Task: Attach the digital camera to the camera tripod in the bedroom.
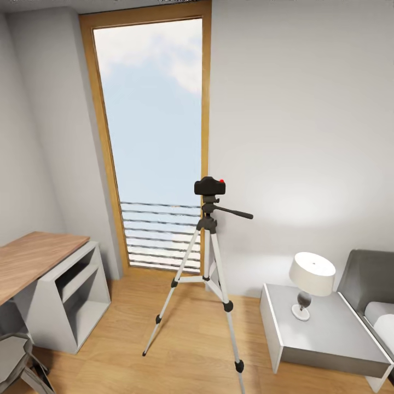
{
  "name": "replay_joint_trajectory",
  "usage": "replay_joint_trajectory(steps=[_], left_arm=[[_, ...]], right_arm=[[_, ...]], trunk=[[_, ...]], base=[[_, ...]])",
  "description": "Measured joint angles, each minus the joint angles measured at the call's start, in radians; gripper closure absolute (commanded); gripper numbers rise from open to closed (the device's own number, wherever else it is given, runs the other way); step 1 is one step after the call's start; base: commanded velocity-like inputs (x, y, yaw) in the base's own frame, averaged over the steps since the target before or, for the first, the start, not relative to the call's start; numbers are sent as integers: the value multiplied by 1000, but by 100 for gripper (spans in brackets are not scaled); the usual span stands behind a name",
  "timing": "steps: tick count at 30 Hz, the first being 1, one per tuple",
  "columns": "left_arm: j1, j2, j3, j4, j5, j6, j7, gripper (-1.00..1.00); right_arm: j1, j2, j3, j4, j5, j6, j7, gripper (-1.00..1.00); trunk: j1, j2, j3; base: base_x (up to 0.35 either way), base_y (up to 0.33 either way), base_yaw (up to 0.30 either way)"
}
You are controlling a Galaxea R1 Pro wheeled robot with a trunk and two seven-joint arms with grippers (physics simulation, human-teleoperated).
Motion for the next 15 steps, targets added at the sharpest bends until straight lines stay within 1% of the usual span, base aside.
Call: replay_joint_trajectory(steps=[5, 15], left_arm=[[0, 0, 0, 0, 0, 0, 0, -100], [0, 0, 0, 0, 0, 0, 0, -100]], right_arm=[[0, -1, 0, 0, 0, 1, 0, -100], [0, 0, 0, 0, 1, -2, 0, -100]], trunk=[[0, 0, 4], [0, 0, 5]], base=[[0, 0, 0], [0, 0, 0]])
